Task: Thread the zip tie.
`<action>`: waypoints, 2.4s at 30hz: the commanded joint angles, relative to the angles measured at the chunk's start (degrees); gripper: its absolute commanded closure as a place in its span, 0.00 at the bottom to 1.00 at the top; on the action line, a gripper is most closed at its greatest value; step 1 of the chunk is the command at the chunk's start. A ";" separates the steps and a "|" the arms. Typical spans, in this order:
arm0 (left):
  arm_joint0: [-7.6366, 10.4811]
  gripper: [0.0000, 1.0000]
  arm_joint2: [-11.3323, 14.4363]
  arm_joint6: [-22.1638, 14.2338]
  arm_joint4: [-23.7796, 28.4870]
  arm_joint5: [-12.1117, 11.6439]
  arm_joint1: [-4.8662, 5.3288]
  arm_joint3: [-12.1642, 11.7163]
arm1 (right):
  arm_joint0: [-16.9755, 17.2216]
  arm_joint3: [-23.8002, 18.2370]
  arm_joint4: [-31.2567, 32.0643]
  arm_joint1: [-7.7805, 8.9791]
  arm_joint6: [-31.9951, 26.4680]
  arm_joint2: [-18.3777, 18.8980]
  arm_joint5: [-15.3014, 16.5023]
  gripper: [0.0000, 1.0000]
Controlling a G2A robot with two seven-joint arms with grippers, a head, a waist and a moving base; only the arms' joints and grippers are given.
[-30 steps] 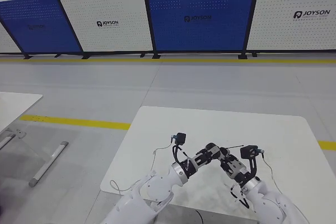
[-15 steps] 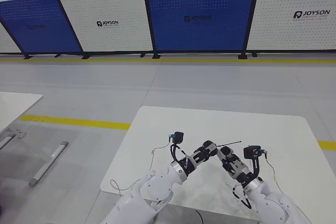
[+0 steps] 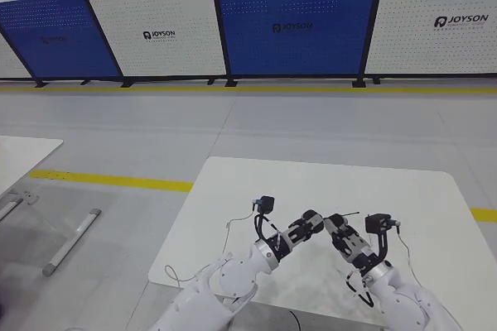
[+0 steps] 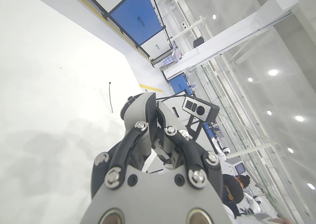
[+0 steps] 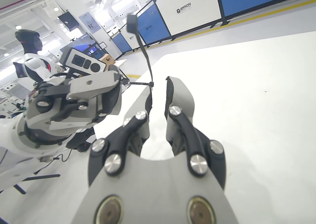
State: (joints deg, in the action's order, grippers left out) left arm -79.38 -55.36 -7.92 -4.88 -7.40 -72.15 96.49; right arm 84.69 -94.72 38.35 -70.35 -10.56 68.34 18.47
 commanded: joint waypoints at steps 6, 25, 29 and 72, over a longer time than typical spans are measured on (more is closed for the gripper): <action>0.11 1.00 0.04 -0.24 -0.19 0.08 -0.02 -0.04 | 0.00 0.02 -0.13 -0.01 0.27 0.05 -0.07 1.00; -0.11 1.00 -0.44 -0.54 -0.35 -0.30 0.06 -0.01 | -0.10 0.01 0.21 -0.10 0.47 -0.48 -0.18 0.73; -0.30 1.00 -0.46 -0.72 -0.53 -0.45 0.10 0.03 | 0.01 -0.06 0.25 -0.12 0.83 -0.55 -0.19 0.79; 0.94 1.00 1.58 -1.19 -2.11 1.65 -0.32 -0.45 | 1.36 -1.31 1.66 0.17 1.35 0.50 0.81 1.00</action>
State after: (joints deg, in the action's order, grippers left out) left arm -78.45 -53.76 -9.12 -7.05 -5.77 -72.46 96.03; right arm 86.09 -96.02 39.98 -70.18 -9.17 68.86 19.28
